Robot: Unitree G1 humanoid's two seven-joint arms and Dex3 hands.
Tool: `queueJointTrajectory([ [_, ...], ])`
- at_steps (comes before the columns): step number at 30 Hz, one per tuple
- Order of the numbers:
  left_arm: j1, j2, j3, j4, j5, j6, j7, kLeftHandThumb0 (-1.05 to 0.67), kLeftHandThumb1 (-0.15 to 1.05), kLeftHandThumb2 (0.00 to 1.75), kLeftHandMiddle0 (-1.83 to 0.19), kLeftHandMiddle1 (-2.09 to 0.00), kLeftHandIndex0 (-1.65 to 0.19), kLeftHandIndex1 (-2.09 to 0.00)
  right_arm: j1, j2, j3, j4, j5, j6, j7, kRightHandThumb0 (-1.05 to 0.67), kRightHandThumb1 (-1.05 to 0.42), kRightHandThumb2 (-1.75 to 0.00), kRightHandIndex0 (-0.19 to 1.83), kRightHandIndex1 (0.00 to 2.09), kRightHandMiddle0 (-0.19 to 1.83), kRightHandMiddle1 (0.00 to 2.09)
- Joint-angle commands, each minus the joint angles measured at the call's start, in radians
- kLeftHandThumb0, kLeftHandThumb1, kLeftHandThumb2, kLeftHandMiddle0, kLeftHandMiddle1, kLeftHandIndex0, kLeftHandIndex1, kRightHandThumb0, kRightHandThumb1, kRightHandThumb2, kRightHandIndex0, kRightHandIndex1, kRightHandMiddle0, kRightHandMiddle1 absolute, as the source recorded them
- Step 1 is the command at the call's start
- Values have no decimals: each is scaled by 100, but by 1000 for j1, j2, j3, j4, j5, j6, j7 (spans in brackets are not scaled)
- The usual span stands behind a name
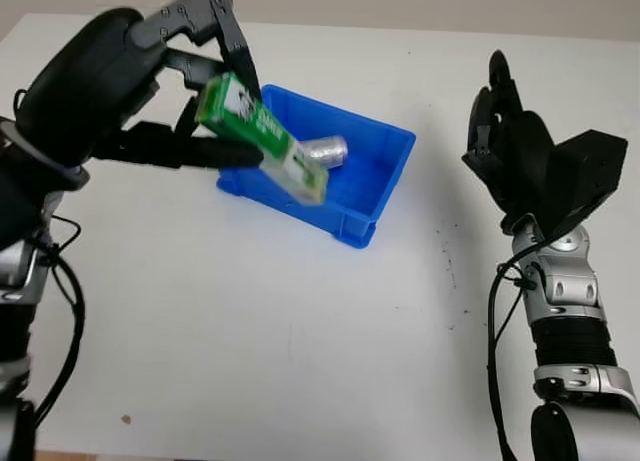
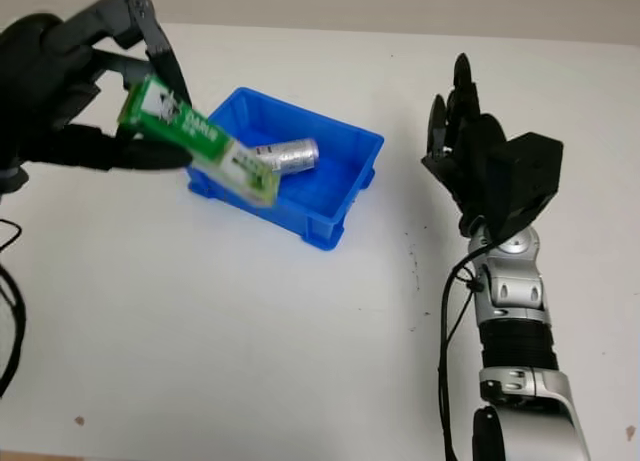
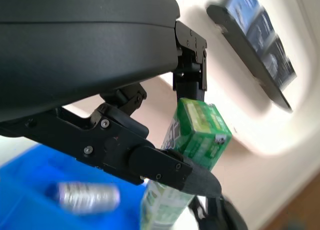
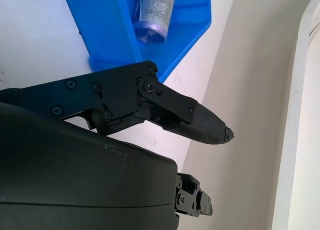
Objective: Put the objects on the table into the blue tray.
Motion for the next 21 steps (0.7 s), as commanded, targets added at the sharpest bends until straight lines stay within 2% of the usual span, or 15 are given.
queueJointTrajectory([
  [1, -84, -59, -9, 88, 28, 0, 49, -44, 105, 20, -79, -205, -48, -205, -1, 1, -7, 10, 3, -11, -2, -59, -105, -84, -19, 0, -19, 0],
  [4, -183, -127, -27, 252, 77, -4, 114, -43, 105, 19, -86, -207, -58, -206, 2, 1, -7, 4, 0, -6, -10, -60, -105, -83, -19, 0, -19, 0],
  [7, -263, -165, -51, 431, 140, -58, 175, -44, 105, 20, -91, -209, -66, -208, 3, 0, -9, 5, 1, -11, -11, -60, -105, -82, -19, 0, -19, 0],
  [8, -285, -176, -63, 495, 164, -76, 196, -45, 105, 20, -91, -209, -67, -209, 3, 0, -9, 5, 2, -12, -12, -59, -105, -82, -19, 0, -19, 0],
  [10, -322, -199, -79, 608, 188, -97, 212, -44, 105, 23, -87, -209, -56, -209, 5, 1, -10, 1, 2, -8, -16, -61, -105, -81, -19, 0, -19, 0],
  [15, -385, -244, -132, 786, 272, -134, 302, -46, 105, 26, -93, -209, -65, -209, 11, 4, -7, -12, -1, 6, -26, -61, -105, -81, -19, 0, -19, 0],
  [17, -388, -256, -138, 809, 263, -103, 252, -44, 105, 29, -63, -207, -40, -203, 15, 5, -5, -20, -2, 14, -32, -60, -105, -82, -19, 0, -19, 0],
  [18, -385, -252, -150, 807, 270, -88, 221, -45, 105, 31, -40, -195, -22, -190, 18, 6, -5, -25, -2, 18, -34, -60, -105, -83, -19, 0, -19, 0],
  [19, -381, -243, -164, 802, 278, -79, 181, -49, 105, 34, -22, -164, -4, -160, 20, 7, -5, -29, -2, 21, -37, -59, -105, -83, -19, 0, -19, 0],
  [20, -378, -233, -178, 794, 286, -64, 140, -51, 105, 36, -16, -138, 1, -137, 22, 8, -5, -35, -3, 27, -43, -59, -105, -83, -19, 0, -19, 0],
  [21, -376, -223, -192, 784, 297, -50, 103, -55, 105, 37, -15, -103, 3, -111, 25, 10, -5, -42, -3, 33, -47, -58, -105, -83, -19, 0, -19, 0],
])
